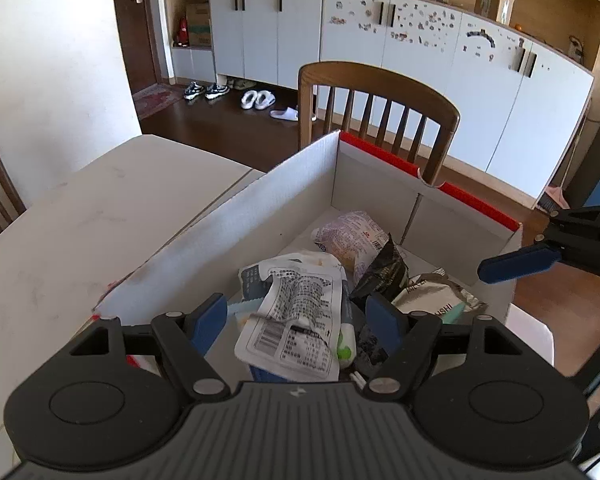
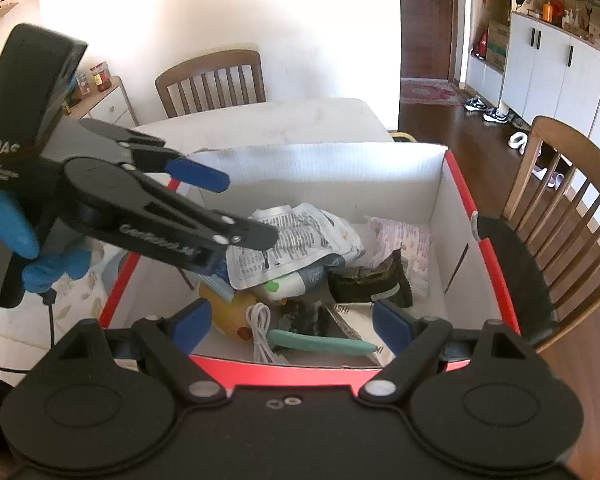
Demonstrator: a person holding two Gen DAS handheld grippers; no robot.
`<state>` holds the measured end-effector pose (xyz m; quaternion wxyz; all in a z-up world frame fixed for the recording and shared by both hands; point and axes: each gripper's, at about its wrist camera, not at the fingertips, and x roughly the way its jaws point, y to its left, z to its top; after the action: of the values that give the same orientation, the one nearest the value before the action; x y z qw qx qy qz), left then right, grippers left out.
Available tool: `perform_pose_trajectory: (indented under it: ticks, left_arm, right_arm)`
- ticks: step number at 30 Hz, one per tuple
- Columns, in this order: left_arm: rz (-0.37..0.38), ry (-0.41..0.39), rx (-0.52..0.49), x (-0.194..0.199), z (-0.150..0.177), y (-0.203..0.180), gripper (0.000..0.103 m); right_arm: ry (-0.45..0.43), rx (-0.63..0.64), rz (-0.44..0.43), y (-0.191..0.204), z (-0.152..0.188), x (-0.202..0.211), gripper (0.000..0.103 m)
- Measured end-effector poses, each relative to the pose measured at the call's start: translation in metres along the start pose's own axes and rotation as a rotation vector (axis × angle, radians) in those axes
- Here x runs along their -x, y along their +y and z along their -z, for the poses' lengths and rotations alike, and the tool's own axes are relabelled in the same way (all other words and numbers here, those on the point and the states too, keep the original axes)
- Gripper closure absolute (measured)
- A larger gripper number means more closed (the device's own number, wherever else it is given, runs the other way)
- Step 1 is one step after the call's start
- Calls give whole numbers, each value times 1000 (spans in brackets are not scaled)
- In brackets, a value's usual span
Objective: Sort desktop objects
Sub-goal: 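Open both tools to release the sachet and toothbrush into the box, then withdraw both tools up and away from the box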
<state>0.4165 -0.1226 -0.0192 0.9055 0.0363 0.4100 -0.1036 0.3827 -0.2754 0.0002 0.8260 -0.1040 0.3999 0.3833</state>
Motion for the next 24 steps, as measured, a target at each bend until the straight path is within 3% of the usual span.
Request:
perform_pose_trajectory:
  ticks: [19,22,24]
  left_arm:
    - [13,-86,84,61,28,8,16]
    - [15,-93,97,68,34,11,11]
    - [11,-98,102,73,38,12,2]
  right_arm:
    - [-73,-15,42,26,6,24,12]
    - [-92,-30,34,30,10,29,8]
    - [-105,-40,26,34,12,33,6]
